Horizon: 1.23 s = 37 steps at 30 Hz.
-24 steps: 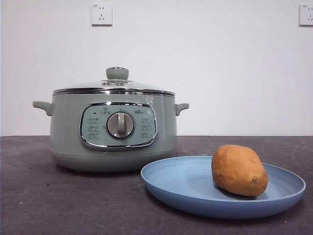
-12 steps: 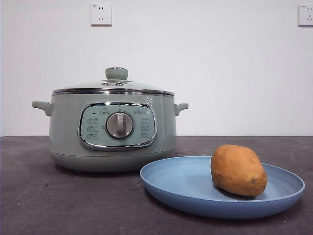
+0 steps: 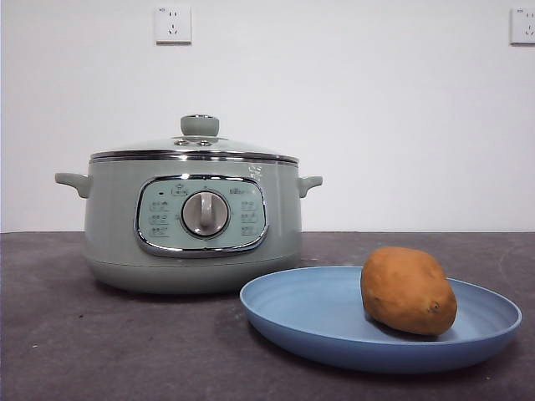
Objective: Take the potato out from the steamer,put the potato on the plate,close the lid
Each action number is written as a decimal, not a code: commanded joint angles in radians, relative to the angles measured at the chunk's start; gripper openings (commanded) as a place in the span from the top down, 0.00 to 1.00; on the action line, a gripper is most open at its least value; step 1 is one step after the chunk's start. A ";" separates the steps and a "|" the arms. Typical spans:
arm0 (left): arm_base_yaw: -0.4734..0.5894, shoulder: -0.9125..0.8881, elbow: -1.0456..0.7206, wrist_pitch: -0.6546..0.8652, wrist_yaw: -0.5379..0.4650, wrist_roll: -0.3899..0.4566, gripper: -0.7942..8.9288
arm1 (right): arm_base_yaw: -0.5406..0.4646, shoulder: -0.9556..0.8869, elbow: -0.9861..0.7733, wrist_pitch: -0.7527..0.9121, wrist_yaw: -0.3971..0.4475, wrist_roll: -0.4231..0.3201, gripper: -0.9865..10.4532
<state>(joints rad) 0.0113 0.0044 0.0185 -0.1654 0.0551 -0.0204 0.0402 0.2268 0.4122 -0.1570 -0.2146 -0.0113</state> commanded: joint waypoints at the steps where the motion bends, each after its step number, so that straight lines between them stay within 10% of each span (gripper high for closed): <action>1: 0.003 -0.003 -0.015 -0.002 0.000 -0.010 0.92 | -0.001 -0.059 -0.121 0.089 0.045 0.047 0.91; 7: 0.003 -0.003 -0.015 -0.002 0.001 -0.010 0.92 | 0.001 -0.167 -0.290 0.133 0.147 0.111 0.91; 37: 0.003 -0.003 -0.015 -0.014 0.000 -0.010 0.92 | 0.022 -0.224 -0.404 -0.024 0.146 0.196 0.91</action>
<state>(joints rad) 0.0113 0.0044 0.0185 -0.1806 0.0551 -0.0208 0.0597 0.0044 0.0185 -0.1738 -0.0708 0.1730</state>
